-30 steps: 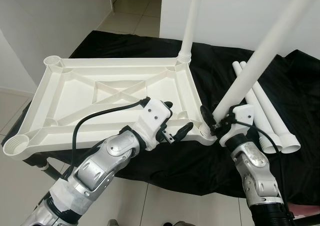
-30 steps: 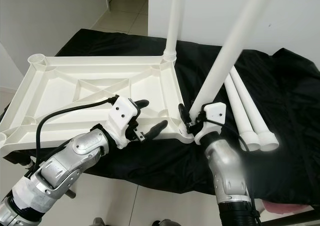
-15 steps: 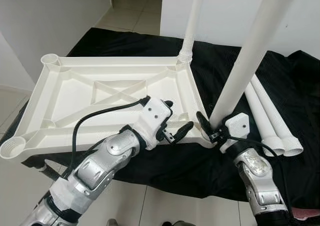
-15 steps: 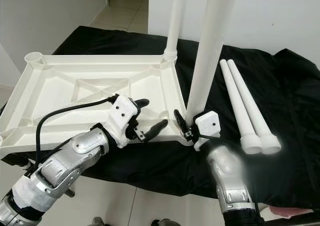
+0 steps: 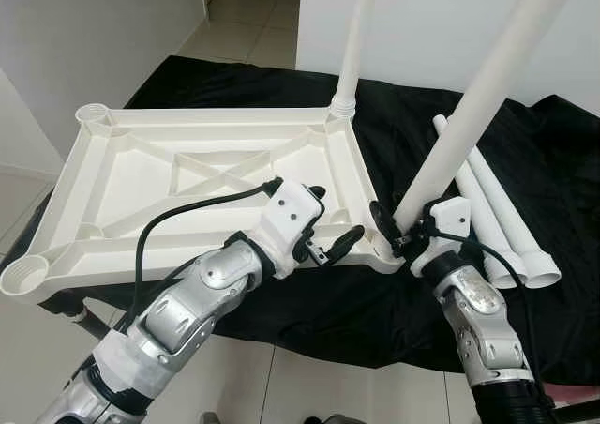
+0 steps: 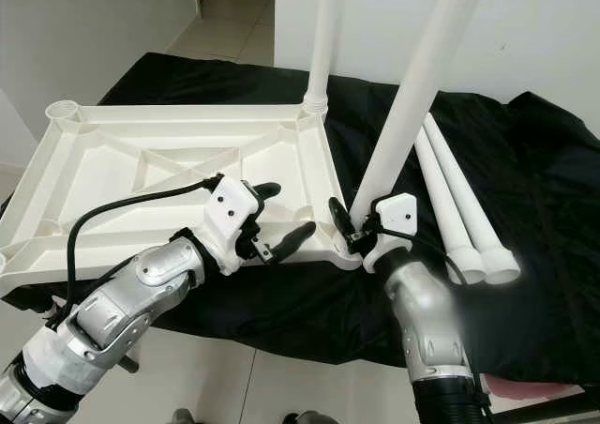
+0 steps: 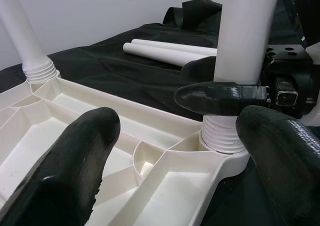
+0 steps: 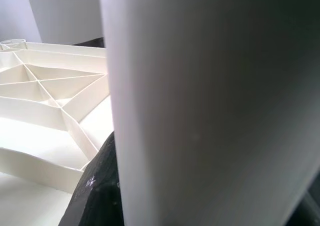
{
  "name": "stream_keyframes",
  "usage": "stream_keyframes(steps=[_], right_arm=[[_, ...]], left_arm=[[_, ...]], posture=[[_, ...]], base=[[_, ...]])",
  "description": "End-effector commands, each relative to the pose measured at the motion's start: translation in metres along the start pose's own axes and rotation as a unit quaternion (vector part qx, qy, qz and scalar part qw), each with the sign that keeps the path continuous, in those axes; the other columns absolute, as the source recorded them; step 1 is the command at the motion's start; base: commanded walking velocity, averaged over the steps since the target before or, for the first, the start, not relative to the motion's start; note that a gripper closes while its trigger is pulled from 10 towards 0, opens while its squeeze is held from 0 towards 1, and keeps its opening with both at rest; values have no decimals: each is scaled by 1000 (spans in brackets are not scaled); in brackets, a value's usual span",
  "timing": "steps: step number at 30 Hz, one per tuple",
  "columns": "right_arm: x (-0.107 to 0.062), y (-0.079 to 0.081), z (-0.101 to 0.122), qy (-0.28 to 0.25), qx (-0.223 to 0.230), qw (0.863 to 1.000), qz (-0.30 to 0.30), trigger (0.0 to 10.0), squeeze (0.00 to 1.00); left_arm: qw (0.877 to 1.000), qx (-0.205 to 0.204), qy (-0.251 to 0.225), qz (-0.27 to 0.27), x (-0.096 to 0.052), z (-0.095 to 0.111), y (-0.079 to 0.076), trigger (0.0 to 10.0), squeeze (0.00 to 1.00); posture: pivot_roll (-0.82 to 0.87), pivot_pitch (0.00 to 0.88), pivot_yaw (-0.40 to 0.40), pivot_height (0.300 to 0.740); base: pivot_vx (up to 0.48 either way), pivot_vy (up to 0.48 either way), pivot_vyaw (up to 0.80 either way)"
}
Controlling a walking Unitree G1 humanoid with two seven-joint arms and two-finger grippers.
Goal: Building children table
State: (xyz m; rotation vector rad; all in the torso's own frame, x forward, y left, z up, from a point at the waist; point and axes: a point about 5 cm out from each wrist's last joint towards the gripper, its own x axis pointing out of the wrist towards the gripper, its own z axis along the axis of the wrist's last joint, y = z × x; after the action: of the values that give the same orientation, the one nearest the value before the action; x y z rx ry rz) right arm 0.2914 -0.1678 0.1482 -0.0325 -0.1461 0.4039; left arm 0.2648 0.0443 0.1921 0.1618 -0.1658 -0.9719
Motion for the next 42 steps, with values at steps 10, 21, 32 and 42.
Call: stream_keyframes(steps=[10, 21, 32, 42], right_arm=[[-6, 8, -28, 80, 27, 996, 6, 10000, 0], [-26, 21, -32, 20, -3, 1000, 17, 10000, 0], [-21, 16, -34, 45, 16, 999, 9, 10000, 0], [-6, 6, -27, 100, 14, 994, 52, 10000, 0]], left_arm=[[994, 8, -8, -111, -1, 4, -13, 10000, 0], [994, 7, -9, -109, -1, 4, -13, 10000, 0], [993, 8, -8, -114, -1, 4, -13, 10000, 0], [993, 10, -8, -117, 0, 4, -13, 10000, 0]], posture=[[8, 122, -30, 740], [4, 126, -34, 740], [0, 123, -23, 740], [4, 118, -32, 740]], base=[[0, 0, 0], [0, 0, 0], [0, 0, 0], [0, 0, 0]])
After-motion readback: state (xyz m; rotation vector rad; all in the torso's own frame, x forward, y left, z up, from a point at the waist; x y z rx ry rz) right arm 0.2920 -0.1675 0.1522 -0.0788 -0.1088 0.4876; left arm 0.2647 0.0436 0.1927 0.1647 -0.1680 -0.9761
